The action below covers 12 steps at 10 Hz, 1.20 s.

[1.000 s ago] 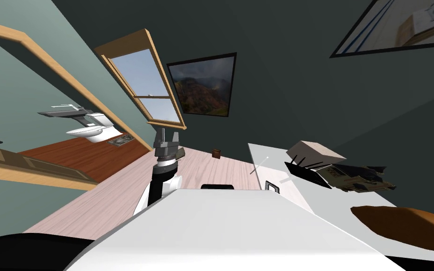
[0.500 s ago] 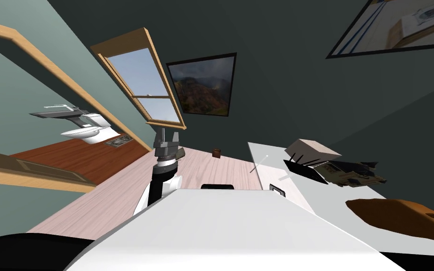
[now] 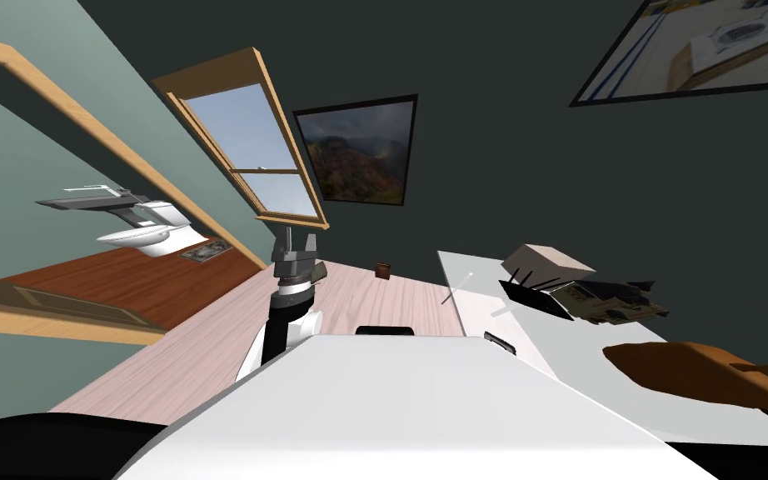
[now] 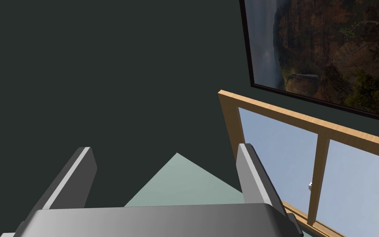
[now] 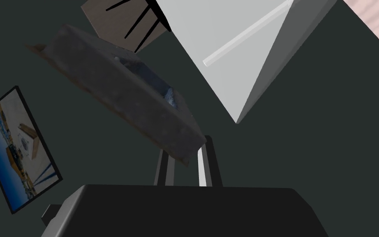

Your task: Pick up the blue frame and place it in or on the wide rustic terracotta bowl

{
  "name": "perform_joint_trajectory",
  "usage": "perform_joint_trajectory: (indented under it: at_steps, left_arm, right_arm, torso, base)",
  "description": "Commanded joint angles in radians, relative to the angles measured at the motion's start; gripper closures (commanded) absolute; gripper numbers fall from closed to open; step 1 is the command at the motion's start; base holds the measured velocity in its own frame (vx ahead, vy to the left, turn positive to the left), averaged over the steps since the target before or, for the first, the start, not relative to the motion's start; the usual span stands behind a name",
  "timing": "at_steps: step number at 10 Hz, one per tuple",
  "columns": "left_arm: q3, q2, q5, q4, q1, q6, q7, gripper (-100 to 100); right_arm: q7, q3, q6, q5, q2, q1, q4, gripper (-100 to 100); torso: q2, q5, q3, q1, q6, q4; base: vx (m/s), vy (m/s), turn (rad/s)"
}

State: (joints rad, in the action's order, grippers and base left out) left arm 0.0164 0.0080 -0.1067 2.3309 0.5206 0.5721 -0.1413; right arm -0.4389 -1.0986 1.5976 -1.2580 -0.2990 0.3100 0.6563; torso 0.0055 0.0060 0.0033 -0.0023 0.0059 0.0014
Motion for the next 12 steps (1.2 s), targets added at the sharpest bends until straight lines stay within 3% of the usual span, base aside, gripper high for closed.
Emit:
perform_joint_trajectory:
  at_steps: [1,4,10,12]
  left_arm:
    - [0.000,0.000,0.000,0.000,0.000,0.000,0.000,0]
    - [0.000,0.000,0.000,0.000,0.000,0.000,0.000,0]
    - [0.000,0.000,0.000,0.000,0.000,0.000,0.000,0]
    - [0.000,0.000,0.000,0.000,0.000,0.000,0.000,0]
  right_arm:
    - [0.004,-0.004,0.018,-0.002,-0.021,0.018,0.035,100]
    - [-0.028,-0.023,0.059,-0.012,-0.060,0.069,0.067,100]
    - [-0.080,-0.044,0.078,-0.023,-0.136,0.138,0.118,100]
    - [-0.110,-0.054,0.073,-0.029,-0.182,0.173,0.146,100]
  torso:
    - [0.000,0.000,0.000,0.000,0.000,0.000]
    - [0.000,0.000,0.000,0.000,0.000,0.000]
    - [0.000,0.000,0.000,-0.002,-0.001,0.000]
    - [-0.001,0.000,0.000,-0.001,-0.001,0.000]
  base:
    - [-0.020,0.006,-0.016]
    - [-0.021,-0.003,-0.025]
    - [-0.019,-0.016,-0.015]
    - [-0.013,-0.016,-0.001]
